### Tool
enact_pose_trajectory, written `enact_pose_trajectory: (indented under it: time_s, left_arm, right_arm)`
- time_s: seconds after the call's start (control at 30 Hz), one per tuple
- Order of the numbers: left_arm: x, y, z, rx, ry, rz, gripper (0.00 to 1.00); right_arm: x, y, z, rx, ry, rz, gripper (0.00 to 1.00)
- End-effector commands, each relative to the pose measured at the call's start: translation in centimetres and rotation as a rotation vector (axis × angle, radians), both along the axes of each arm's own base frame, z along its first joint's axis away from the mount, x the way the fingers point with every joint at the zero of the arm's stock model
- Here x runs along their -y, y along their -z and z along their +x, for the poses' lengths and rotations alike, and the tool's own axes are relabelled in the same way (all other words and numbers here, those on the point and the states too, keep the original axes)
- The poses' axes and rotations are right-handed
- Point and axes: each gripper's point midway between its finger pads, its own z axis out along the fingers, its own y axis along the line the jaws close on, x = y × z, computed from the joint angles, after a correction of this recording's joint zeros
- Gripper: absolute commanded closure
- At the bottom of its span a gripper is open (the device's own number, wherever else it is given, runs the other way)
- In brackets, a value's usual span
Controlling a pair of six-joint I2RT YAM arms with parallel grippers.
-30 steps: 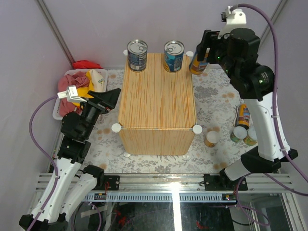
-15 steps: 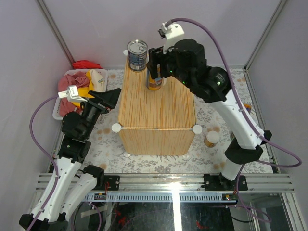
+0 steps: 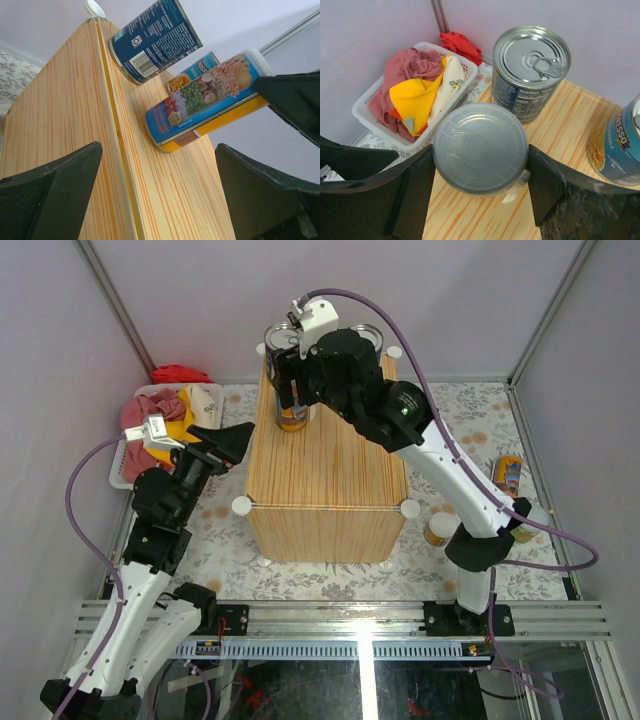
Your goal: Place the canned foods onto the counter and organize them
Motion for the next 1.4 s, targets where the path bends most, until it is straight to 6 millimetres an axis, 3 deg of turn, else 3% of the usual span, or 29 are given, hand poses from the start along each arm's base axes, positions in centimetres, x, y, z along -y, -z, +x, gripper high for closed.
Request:
enact_pose_trajectory:
  time_s: [0.0,0.8,0.93,1.0,1.07,1.17,1.27,1.37]
  left_arm:
    - [0.0,-2.7,-0.6,0.082,0.013,-0.010,0.05]
    - [0.1,-2.5,-0.5,0.072,0.018,-0.001,0.05]
    - [0.1,-2.3,-0.4,0.068,0.018,0.000,0.05]
    - [0.1,-2.2,-0.4,0.066,0.018,0.000,0.05]
    - [0.1,-2.1,-0.4,0.063,0.018,0.000,0.05]
    - [0.1,-2.0,-0.4,0.062,0.019,-0.001,0.05]
    - [0.2,-1.9,-0.4,0.059,0.019,-0.002,0.05]
    - [0.1,-1.9,-0.4,0.060,0.019,-0.005,0.05]
  right_arm:
    - [0.4,-10.5,-0.7,0.211,0.006,0.282,1.00]
    - [-1.5,-8.5,0.9,0.208,0.015,0.239,0.98]
    - [-1.6,-7.8,1.1,0.194,0.025,0.222,0.80]
    - [-1.7,-7.4,1.1,0.188,0.024,0.215,0.63]
    - [-1.7,-7.2,1.1,0.183,0.023,0.212,0.39]
    - [-1.6,-7.2,1.0,0.181,0.023,0.213,0.14]
    - [-1.4,-7.4,1.0,0.185,0.026,0.216,0.06]
    - [-1.3,-7.5,0.9,0.186,0.027,0.219,0.03]
